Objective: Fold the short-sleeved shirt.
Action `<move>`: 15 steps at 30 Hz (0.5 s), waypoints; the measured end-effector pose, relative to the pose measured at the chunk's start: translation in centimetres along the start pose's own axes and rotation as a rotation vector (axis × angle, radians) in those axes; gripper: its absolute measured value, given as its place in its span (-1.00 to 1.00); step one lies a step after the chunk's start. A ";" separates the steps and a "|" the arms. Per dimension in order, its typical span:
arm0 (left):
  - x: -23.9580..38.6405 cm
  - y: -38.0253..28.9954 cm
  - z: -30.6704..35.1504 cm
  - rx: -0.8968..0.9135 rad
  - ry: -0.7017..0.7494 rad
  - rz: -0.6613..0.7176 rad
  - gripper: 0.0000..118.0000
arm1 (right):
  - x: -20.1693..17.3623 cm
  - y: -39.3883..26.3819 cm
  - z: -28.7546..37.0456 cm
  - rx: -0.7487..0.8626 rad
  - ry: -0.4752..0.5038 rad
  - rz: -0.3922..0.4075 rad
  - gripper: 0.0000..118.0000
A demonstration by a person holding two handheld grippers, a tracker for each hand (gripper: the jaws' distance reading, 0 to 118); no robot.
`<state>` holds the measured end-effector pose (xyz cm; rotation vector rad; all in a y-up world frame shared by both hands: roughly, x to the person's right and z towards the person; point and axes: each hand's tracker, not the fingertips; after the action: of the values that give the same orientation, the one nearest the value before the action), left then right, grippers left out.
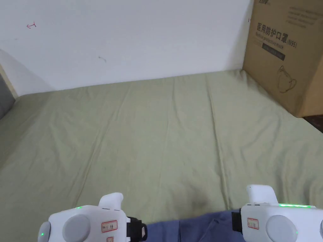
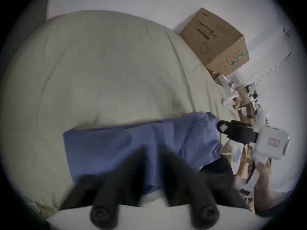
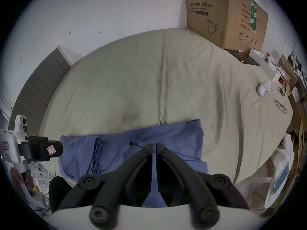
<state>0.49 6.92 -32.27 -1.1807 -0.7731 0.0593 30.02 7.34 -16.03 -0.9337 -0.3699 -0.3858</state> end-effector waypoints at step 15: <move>3.2 -1.2 -10.0 -0.208 -0.087 0.040 -0.98 | -0.4 0.2 -0.9 -0.009 -0.010 0.032 -0.93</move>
<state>8.12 -0.27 -31.19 -1.3978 -0.8470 0.0645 29.88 6.79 -16.87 -0.9496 -0.3620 -0.3538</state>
